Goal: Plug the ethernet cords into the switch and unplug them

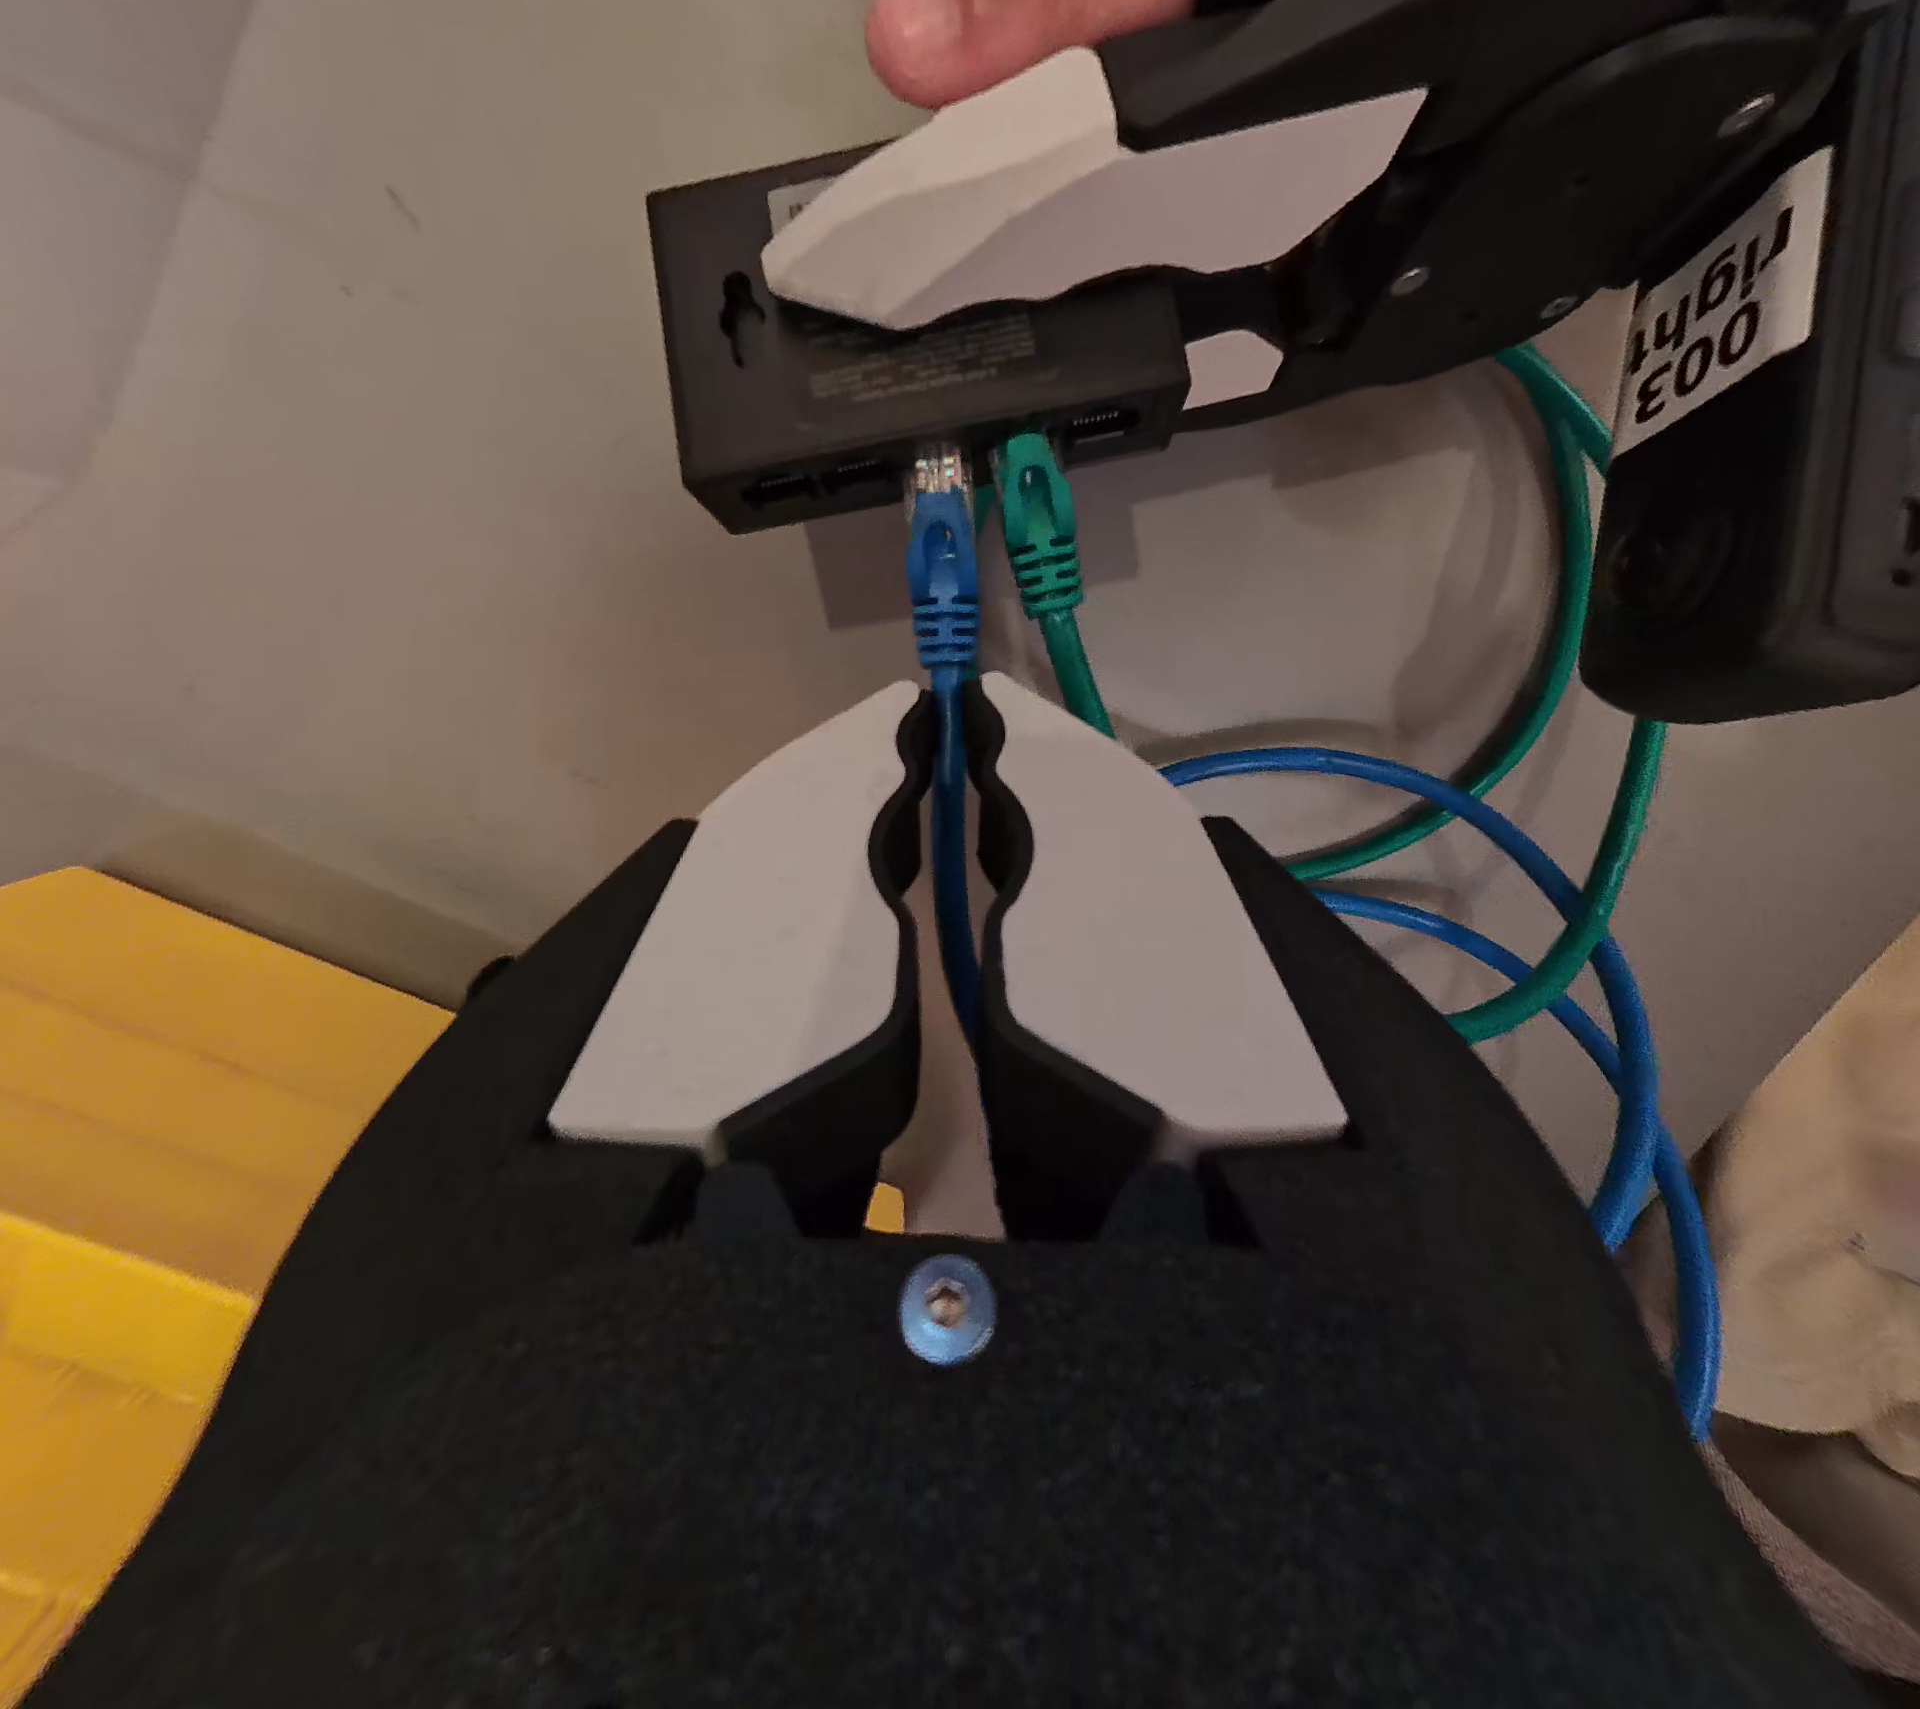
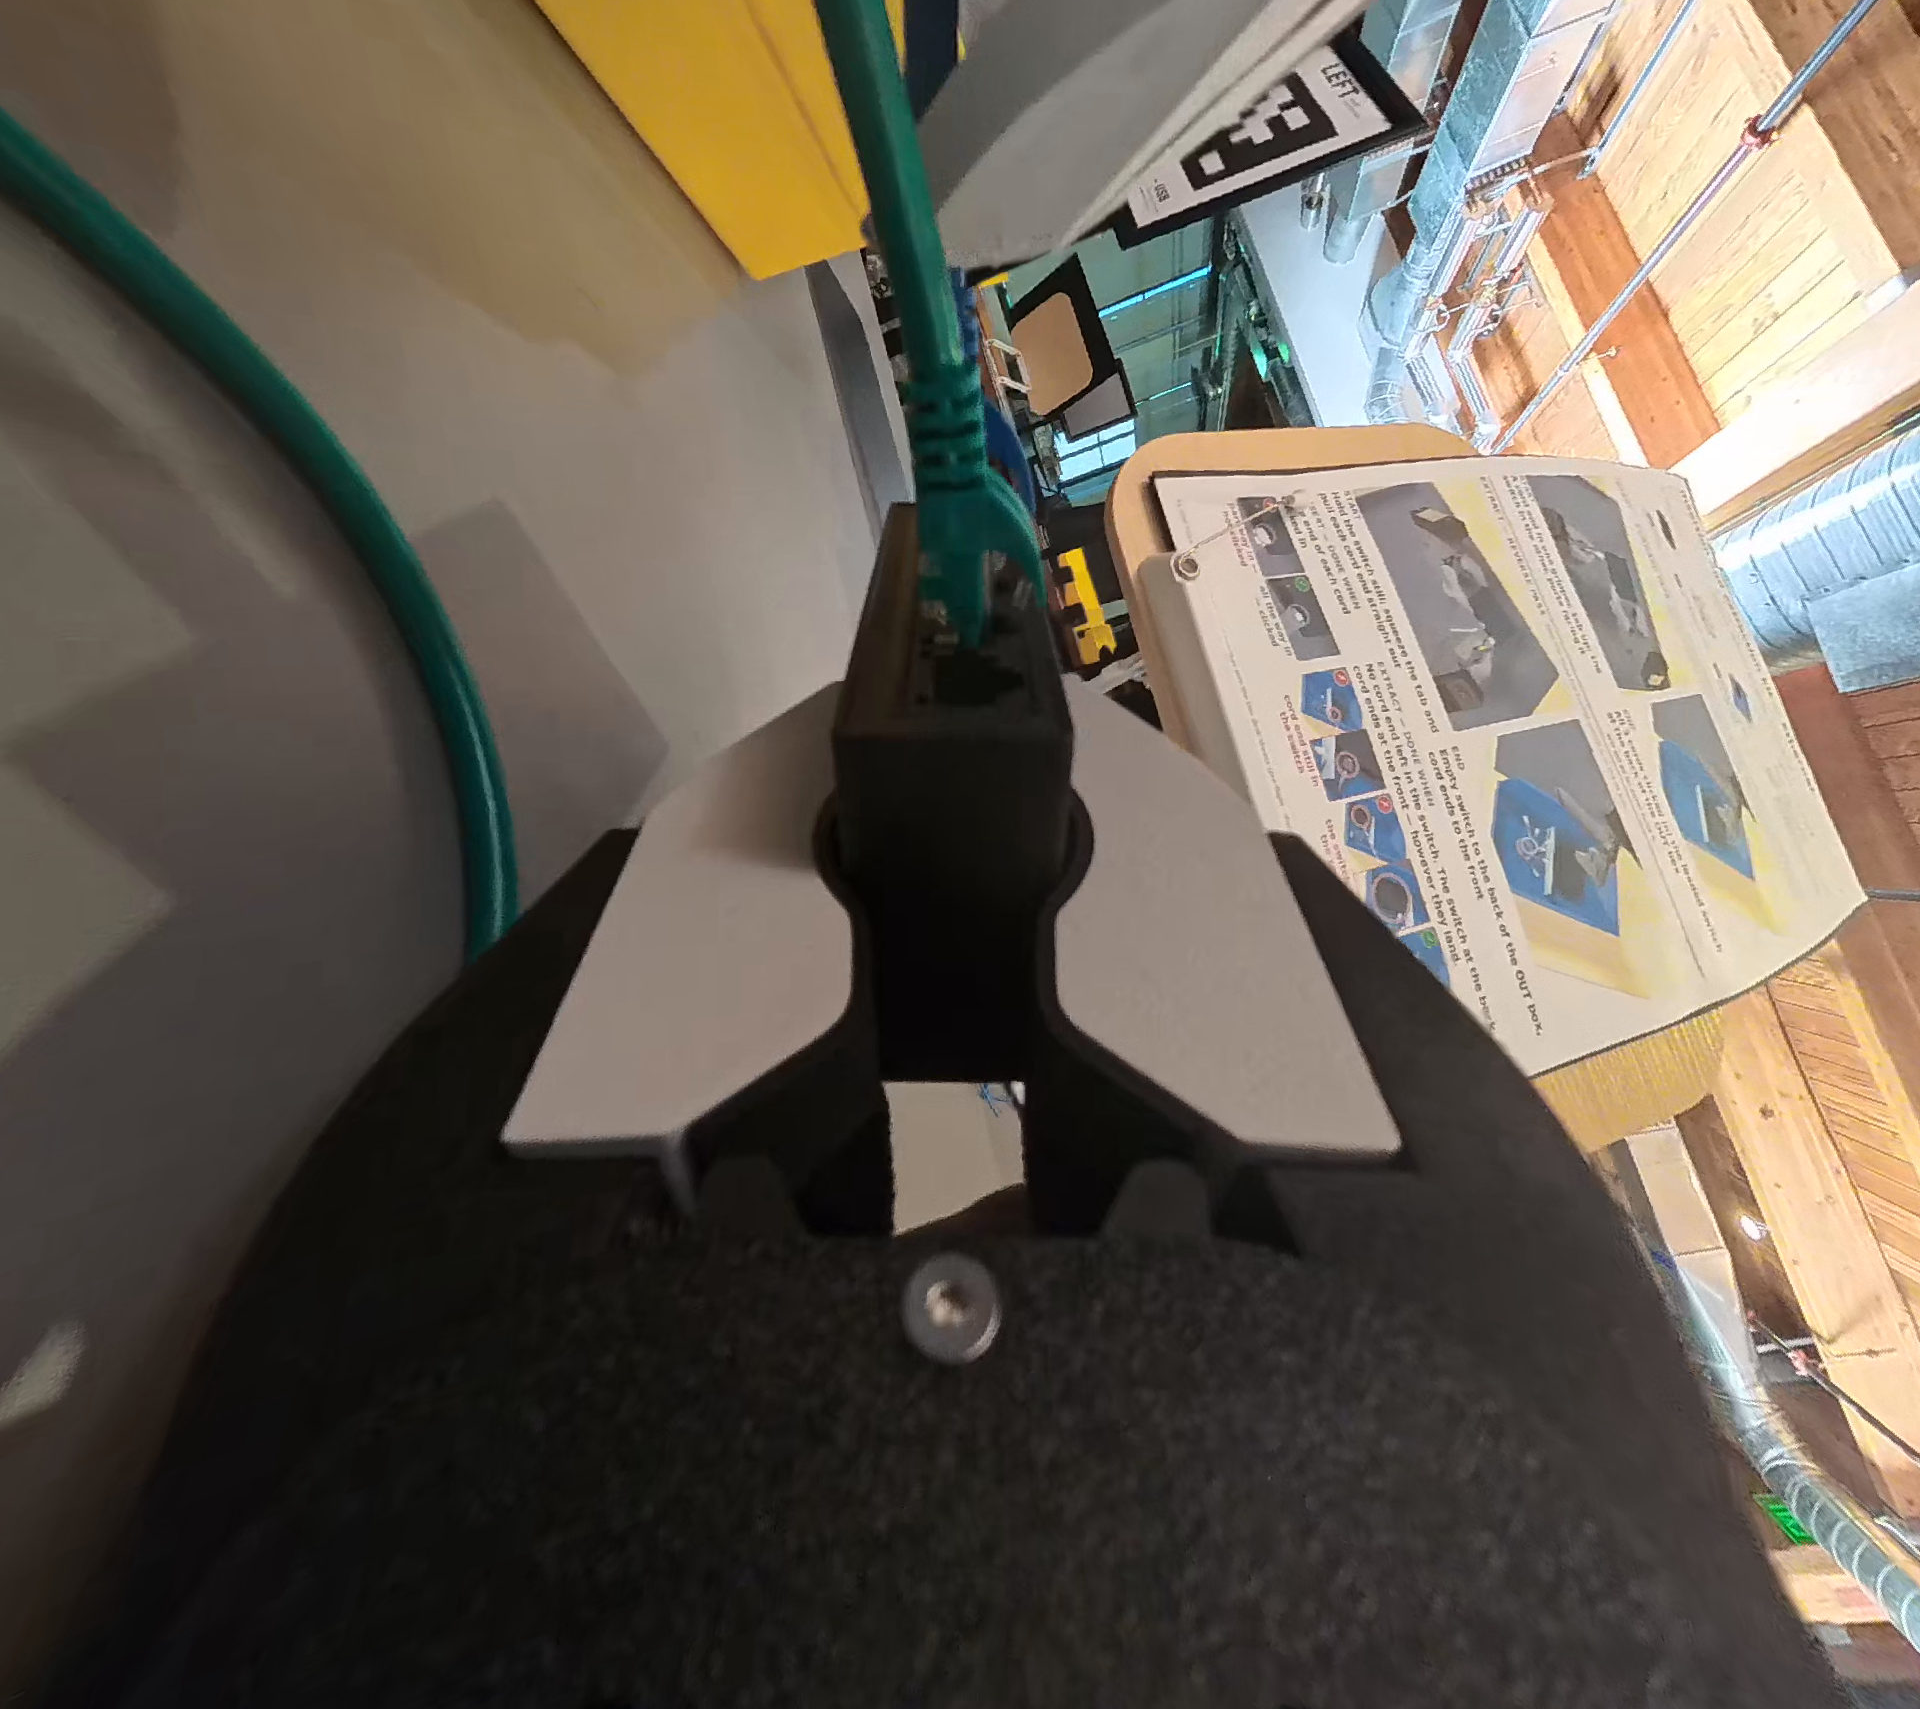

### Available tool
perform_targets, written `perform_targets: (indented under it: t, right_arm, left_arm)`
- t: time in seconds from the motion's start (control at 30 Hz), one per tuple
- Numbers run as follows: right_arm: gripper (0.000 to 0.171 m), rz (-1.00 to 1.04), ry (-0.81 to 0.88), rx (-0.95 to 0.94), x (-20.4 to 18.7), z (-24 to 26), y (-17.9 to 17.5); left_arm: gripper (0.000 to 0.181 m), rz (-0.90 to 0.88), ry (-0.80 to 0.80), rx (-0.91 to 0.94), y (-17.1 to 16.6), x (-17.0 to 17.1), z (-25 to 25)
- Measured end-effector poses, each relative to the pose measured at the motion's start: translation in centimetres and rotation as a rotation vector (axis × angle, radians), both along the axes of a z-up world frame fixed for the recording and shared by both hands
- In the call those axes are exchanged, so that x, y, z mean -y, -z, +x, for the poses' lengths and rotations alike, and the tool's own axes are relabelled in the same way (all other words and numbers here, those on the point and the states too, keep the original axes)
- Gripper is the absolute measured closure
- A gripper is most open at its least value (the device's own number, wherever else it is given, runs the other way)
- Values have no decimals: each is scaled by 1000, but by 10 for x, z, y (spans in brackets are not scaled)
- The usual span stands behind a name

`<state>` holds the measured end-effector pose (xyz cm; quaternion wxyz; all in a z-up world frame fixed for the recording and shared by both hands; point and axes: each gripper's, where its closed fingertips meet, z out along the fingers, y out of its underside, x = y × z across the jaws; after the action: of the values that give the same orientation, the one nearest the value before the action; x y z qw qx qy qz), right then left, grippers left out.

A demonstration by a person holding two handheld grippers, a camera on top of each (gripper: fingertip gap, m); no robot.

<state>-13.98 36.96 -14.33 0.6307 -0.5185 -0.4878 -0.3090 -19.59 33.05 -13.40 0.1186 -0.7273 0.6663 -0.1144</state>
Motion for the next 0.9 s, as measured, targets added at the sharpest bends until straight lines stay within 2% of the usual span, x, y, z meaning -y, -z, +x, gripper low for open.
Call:
perform_targets:
  t: [0.23, 0.4, 0.5, 0.63, 0.9]
  right_arm:
    - [141, 6, -13, -34, 1, 3, -4]
    - [141, -1, -17, -18, 2, 1, -1]
    - [142, 18, -21, -50, 3, 1, -7]
    - [143, 21, -25, -24, 4, -2, -4]
    - [144, 37, -7, -43, 3, 3, -9]
  left_arm:
    - [177, 21, 82, 81, -5, 4, 11]
    - [177, 104, 139, 115, -5, 3, 14]
    - [178, 95, 140, 176, -12, 5, 16]
    - [178, 109, 156, 165, -6, 4, 14]
    - [178, 42, 98, 284, -6, -1, 20]
